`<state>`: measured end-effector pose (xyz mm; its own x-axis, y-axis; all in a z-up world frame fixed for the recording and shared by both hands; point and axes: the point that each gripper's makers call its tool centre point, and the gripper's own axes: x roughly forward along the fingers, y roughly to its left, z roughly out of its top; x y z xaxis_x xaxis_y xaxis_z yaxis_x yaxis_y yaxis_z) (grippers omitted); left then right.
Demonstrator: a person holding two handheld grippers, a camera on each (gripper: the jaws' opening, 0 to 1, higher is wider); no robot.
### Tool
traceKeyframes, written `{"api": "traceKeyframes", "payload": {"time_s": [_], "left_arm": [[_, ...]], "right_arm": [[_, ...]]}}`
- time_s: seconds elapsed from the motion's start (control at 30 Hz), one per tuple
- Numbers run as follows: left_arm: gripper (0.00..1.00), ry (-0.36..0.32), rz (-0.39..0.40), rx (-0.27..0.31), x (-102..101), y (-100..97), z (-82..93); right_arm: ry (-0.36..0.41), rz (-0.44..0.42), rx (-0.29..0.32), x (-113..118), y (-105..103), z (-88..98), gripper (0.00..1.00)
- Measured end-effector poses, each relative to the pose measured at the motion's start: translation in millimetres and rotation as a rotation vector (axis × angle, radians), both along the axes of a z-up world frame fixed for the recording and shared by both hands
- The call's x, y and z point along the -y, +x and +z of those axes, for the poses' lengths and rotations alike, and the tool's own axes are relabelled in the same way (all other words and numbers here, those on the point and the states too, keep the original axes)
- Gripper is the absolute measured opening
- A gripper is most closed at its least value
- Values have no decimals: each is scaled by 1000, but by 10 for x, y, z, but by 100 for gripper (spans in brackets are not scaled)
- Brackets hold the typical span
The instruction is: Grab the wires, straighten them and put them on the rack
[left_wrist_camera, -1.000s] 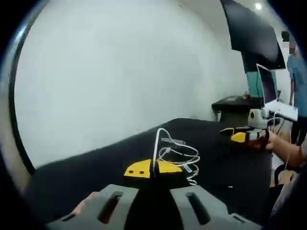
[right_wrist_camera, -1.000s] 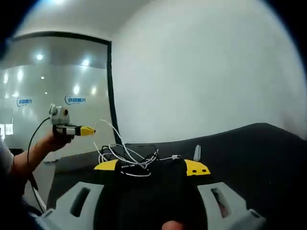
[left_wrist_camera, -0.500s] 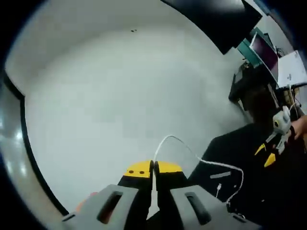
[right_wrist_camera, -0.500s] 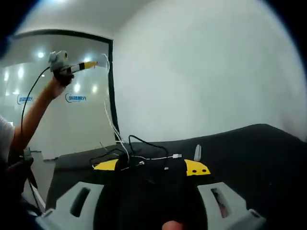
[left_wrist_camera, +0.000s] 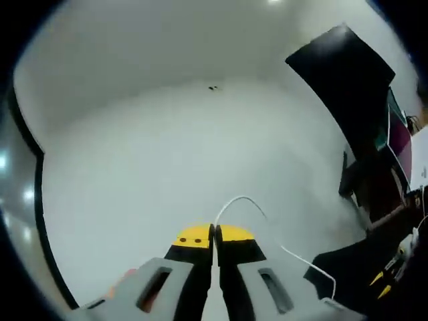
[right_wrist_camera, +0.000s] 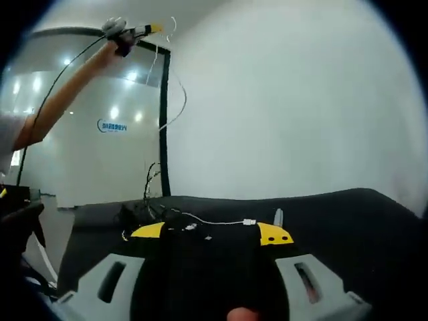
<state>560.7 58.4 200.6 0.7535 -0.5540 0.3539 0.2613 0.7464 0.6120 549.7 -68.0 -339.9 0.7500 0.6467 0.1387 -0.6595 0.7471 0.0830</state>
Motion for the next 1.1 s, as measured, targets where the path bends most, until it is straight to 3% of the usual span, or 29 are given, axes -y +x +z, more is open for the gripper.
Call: {"api": "traceKeyframes", "payload": {"time_s": [0.13,0.23,0.27,0.37,0.43,0.53,0.57,0.63,0.67,0.73,0.8,0.83,0.87,0.9,0.97,1.0,1.1], "left_arm": [[5,-12,6,24,88,-20,244],[5,-2,-6,52,216,-197,369],[5,7,-25,66,275,-277,491],[5,11,-63,83,371,-557,516],[5,13,-64,102,393,-739,519],[5,-27,-88,118,342,-866,713],[5,-33,-85,119,317,-900,757],[5,-51,-66,118,245,-979,780],[5,-62,-61,112,216,-994,791],[5,-72,-57,105,162,-1001,783],[5,-110,-62,100,75,-1034,789],[5,-113,-65,97,48,-1040,783],[5,-113,-64,97,28,-1042,770],[5,-118,-45,116,-44,-1039,769],[5,-122,25,131,-229,-990,764],[5,-129,37,124,-329,-929,750],[6,-176,22,79,-646,-931,554]], "right_arm": [[35,24,65,-37,-82,181,48],[96,57,67,-56,-86,323,48],[122,67,50,-79,-86,396,48],[161,161,88,-300,-195,877,48],[170,267,114,-605,-323,1283,50],[102,319,124,-978,-307,1560,55],[76,315,156,-1105,-242,1661,56],[0,306,150,-1346,-93,1689,55],[5,335,140,-1501,-52,1774,54],[-13,419,117,-1740,-121,1874,47],[-98,392,163,-1912,-88,2013,42],[-150,387,180,-2005,-79,2067,29],[-216,317,222,-1977,21,2151,0],[-185,269,273,-1923,116,2398,0],[-184,302,228,-1878,170,2585,0],[-125,326,203,-1775,166,2799,0],[-97,267,219,-1514,263,3223,0]]}}
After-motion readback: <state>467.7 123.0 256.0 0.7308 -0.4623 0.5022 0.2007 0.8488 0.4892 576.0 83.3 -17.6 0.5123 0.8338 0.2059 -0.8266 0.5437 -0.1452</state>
